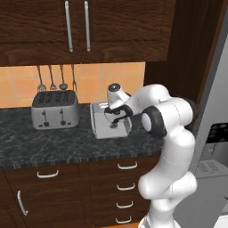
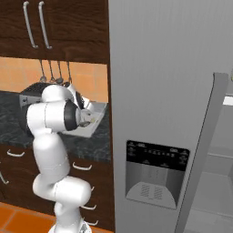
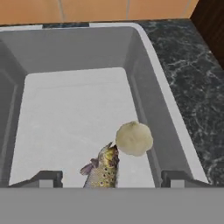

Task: Place one garlic and one fish in each tupperware on the nearby counter, to pack two identical lunches.

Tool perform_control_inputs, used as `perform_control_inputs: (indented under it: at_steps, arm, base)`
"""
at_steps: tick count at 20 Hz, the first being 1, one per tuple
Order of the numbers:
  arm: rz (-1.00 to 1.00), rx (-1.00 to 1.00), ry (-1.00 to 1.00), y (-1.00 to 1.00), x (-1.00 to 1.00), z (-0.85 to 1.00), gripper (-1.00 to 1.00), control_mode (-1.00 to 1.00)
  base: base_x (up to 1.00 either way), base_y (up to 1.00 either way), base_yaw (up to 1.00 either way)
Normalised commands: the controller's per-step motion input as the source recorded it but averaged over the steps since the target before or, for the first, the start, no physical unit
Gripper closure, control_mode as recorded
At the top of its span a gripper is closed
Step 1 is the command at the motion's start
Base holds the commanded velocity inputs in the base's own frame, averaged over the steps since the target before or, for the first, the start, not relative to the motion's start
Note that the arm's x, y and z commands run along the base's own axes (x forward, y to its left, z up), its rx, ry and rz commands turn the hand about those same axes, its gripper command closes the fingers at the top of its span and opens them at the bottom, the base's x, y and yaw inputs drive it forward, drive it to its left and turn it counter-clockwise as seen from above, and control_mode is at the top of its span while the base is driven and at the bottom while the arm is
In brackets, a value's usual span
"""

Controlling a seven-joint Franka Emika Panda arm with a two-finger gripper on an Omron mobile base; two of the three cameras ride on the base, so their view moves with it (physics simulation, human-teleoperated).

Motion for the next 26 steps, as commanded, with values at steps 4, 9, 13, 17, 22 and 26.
perform_control_inputs:
  at_steps: [4, 9, 13, 17, 22, 26]
  arm:
    - [-0.01, 0.10, 0.00, -0.01, -1.00, 0.44, -1.00, -1.00]
    - [0.00, 0.06, -0.05, -0.07, -1.00, 0.44, -1.00, -1.00]
    - [0.00, 0.00, -0.15, 0.00, -1.00, 0.98, -1.00, -1.00]
    - [0.00, 0.00, -0.19, 0.00, -1.00, 1.00, -1.00, -1.00]
    - [0.00, 0.00, -0.02, 0.00, -1.00, 0.99, -1.00, -1.00]
    - [0.00, 0.00, 0.01, 0.00, -1.00, 0.99, -1.00, -1.00]
  base:
    - [0.00, 0.00, 0.00]
    - [0.00, 0.00, 0.00]
    - [0.00, 0.00, 0.00]
    - [0.00, 0.00, 0.00]
    - [0.00, 0.00, 0.00]
    - [0.00, 0.00, 0.00]
